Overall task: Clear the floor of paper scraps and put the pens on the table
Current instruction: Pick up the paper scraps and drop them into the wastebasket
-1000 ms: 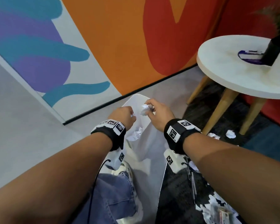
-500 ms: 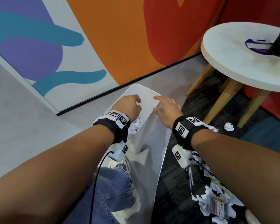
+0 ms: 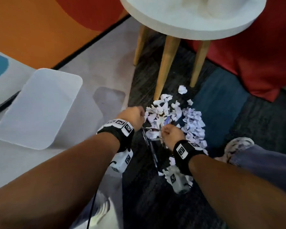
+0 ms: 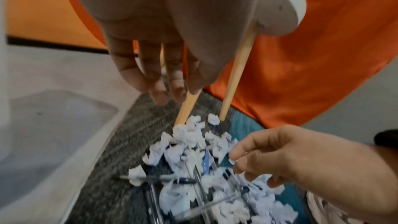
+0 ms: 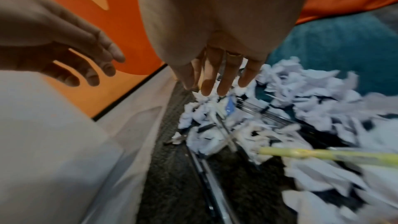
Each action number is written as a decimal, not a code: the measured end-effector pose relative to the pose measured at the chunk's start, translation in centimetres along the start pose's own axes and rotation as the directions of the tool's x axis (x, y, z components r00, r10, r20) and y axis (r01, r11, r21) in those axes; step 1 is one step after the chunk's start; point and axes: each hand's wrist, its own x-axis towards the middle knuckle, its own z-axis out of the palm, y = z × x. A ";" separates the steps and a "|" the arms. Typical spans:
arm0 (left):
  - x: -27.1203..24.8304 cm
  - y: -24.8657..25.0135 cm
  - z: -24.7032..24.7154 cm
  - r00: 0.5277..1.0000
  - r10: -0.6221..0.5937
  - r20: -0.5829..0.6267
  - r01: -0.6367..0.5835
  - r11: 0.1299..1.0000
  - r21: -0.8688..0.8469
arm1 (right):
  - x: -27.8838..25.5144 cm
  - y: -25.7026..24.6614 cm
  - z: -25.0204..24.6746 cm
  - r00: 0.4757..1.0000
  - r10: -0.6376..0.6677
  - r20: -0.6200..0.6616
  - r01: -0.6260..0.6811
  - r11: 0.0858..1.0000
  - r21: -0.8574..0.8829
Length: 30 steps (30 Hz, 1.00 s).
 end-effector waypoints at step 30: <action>6.9 1.9 12.7 0.936 0.026 0.351 -0.091 0.981 0.171 | 7.0 7.4 -3.1 0.982 0.173 -0.080 -0.183 0.971 -0.151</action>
